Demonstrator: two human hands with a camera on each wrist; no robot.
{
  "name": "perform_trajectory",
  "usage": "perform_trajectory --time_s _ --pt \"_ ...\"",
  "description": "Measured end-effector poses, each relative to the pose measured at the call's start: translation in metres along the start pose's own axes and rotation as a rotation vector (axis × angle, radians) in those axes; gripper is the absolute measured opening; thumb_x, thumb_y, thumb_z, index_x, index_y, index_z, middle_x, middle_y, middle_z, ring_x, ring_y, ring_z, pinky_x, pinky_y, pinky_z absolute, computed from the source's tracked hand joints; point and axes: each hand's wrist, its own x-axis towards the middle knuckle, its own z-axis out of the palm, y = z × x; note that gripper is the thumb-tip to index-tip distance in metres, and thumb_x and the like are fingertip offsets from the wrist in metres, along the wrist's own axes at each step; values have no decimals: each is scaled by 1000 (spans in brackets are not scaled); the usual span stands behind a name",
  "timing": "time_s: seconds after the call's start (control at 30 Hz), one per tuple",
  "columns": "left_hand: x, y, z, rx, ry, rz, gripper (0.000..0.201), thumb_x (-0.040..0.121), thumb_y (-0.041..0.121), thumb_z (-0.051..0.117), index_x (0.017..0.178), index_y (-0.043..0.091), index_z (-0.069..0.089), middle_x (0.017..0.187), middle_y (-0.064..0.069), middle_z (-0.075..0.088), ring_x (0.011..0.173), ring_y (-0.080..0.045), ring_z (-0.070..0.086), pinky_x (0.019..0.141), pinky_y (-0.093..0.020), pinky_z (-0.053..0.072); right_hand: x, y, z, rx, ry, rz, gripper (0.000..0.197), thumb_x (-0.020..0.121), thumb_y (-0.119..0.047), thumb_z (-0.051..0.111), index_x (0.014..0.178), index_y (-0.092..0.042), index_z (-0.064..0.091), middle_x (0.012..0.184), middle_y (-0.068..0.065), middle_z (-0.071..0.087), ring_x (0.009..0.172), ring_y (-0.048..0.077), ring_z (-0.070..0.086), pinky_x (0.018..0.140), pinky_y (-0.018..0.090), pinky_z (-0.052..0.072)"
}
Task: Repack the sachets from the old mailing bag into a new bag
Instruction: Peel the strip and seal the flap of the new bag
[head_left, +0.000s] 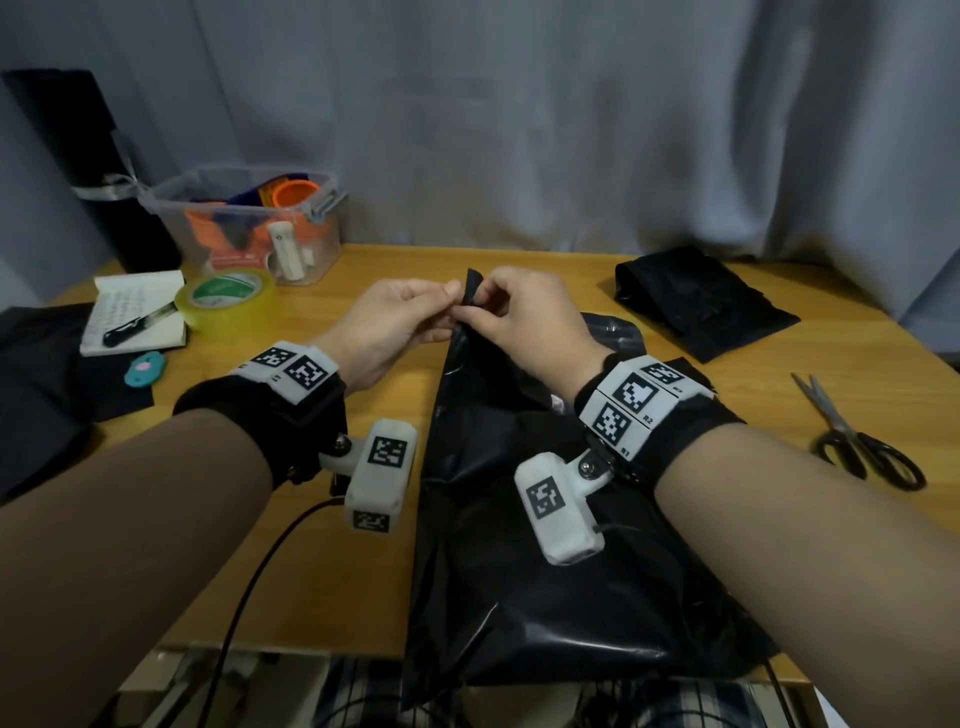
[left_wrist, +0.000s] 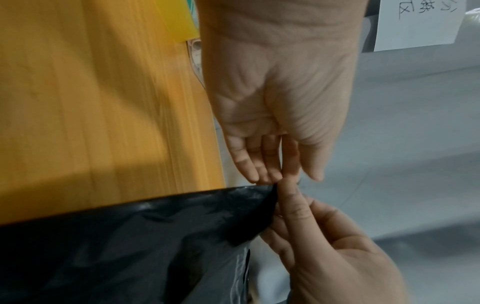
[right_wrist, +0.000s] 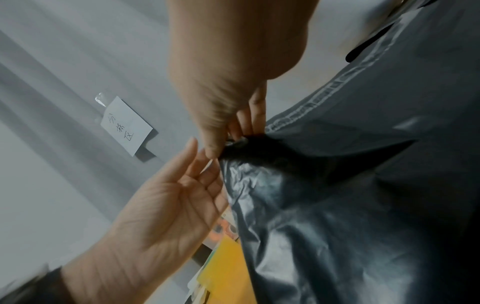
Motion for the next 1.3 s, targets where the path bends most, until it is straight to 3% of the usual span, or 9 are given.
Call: perform_trajectory --time_s 0.07,0.2,0.33,0.43,0.63,0.93,1.03,1.13,1.3 --pt "-1 1 2 -32 -9 3 19 95 22 53 88 10 66 80 -2 66 69 -4 61 70 -14 53 1 -1 0 -25 28 22 26 81 -39 69 84 -14 65 81 1 68 76 18 62 72 37 52" --pt "-1 4 3 -12 24 51 6 88 10 61 92 12 65 72 5 68 65 -2 62 67 -14 53 2 -4 2 -16 27 54 19 85 -30 63 89 -13 67 84 4 70 79 20 63 75 39 53" --pt "-1 5 0 -25 -10 89 16 86 3 63 97 14 58 72 4 69 70 -6 63 71 -17 53 1 -6 6 48 44 53 15 86 -24 61 91 -12 68 86 4 71 81 21 64 77 39 53" --pt "-3 7 0 38 -51 130 24 84 -1 64 100 14 53 79 0 68 79 -8 64 78 -16 52 2 -5 5 169 69 92 14 84 -25 66 87 -12 69 80 -3 67 78 17 63 76 35 53" --pt "-1 14 4 182 -41 195 29 82 1 67 101 15 50 63 11 69 68 3 63 74 -8 46 0 0 0 476 80 177 9 83 -16 70 78 -8 70 68 -9 61 67 5 56 70 23 47" --pt "-1 15 11 197 -16 168 34 80 -6 63 96 20 49 67 4 61 67 -1 59 86 -21 42 -3 6 -4 619 53 227 19 86 -11 66 69 -20 63 68 -4 62 63 4 55 67 20 45" --pt "-2 16 14 190 -1 122 30 82 6 68 102 18 50 71 2 62 75 -5 62 89 -22 42 -1 7 -4 593 58 248 15 86 -13 67 71 -16 64 70 -1 63 65 7 56 67 25 49" --pt "1 18 16 235 44 72 28 81 20 72 103 11 55 77 -1 66 78 -8 63 80 -17 44 2 5 -5 521 51 224 11 85 -14 67 74 -12 66 72 2 64 67 11 56 71 33 51" --pt "6 21 13 346 147 33 11 81 15 71 75 14 62 69 3 59 58 1 53 55 -6 42 9 12 -17 492 98 269 16 87 -14 64 71 -12 64 66 -4 61 54 0 53 60 19 46"
